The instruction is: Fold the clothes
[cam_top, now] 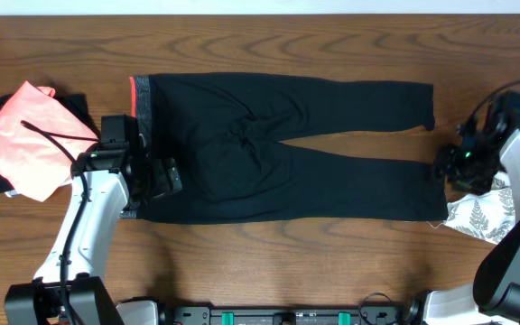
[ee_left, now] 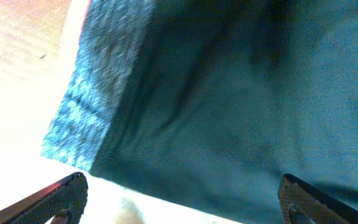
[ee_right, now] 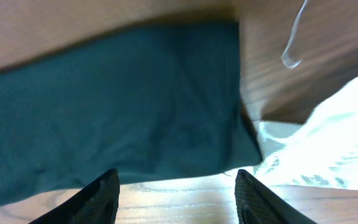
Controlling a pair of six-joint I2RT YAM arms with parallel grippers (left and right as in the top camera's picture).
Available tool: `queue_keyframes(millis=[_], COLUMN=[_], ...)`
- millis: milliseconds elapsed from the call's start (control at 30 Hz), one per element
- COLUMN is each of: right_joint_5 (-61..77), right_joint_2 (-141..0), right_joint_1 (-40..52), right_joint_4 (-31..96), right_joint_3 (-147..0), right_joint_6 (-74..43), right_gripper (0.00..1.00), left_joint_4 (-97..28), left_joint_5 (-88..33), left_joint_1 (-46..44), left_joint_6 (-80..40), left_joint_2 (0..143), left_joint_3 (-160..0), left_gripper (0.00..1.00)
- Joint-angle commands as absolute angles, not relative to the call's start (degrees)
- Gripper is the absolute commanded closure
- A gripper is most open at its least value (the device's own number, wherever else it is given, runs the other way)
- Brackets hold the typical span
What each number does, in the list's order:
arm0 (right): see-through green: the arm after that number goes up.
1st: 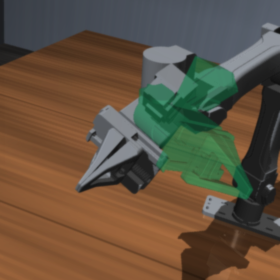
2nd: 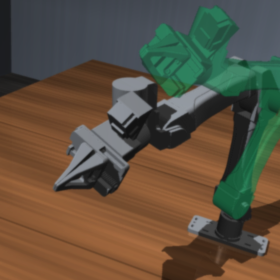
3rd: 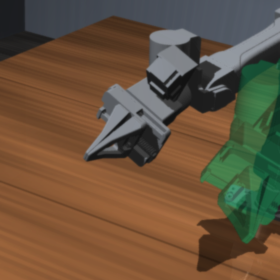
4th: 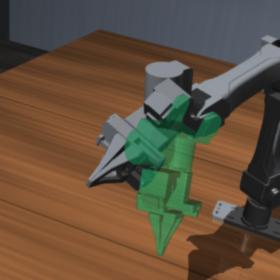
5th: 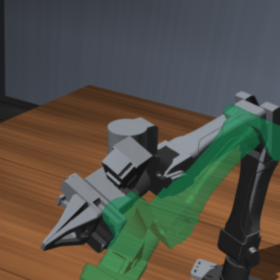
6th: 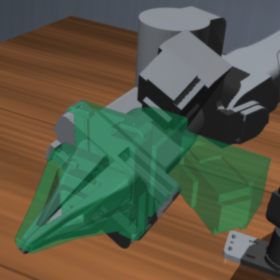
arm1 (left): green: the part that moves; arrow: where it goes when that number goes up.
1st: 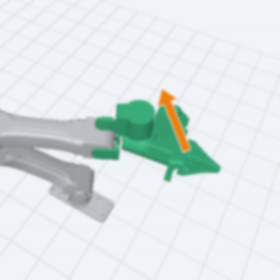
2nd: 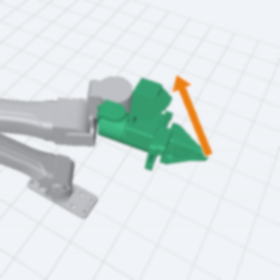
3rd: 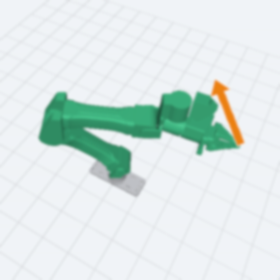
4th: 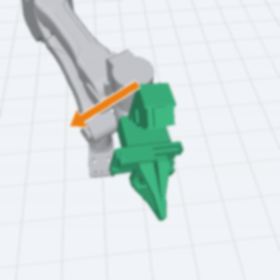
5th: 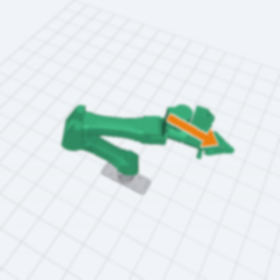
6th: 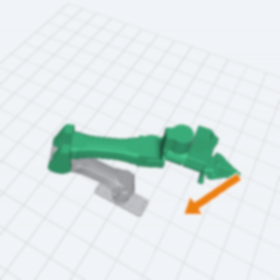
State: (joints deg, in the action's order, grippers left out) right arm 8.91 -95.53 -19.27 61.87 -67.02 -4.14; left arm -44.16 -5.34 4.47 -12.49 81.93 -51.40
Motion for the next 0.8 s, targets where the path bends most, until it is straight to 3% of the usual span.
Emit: queue_keyframes(millis=[0,367,767], right_joint_5=[10.9,11.0,11.0], right_joint_2=[-95.9,-95.9,-95.9], right_joint_1=[-19.9,-19.9,-19.9], right_joint_4=[59.3,48.3,46.7], right_joint_3=[-62.5,-51.5,-50.4], right_joint_6=[-6.8,-6.8,-6.1], right_gripper=[0.42,0.41,0.41], left_joint_4=[-45.5,-46.7,-36.4], left_joint_5=[-0.5,4.0,4.4], left_joint_1=[4.8,4.8,5.7], left_joint_6=[-14.3,-14.2,-14.3], left_joint_2=[82.0,82.0,82.0], left_joint_3=[-50.8,-50.0,-39.4], left_gripper=[0.02,0.02,0.02])
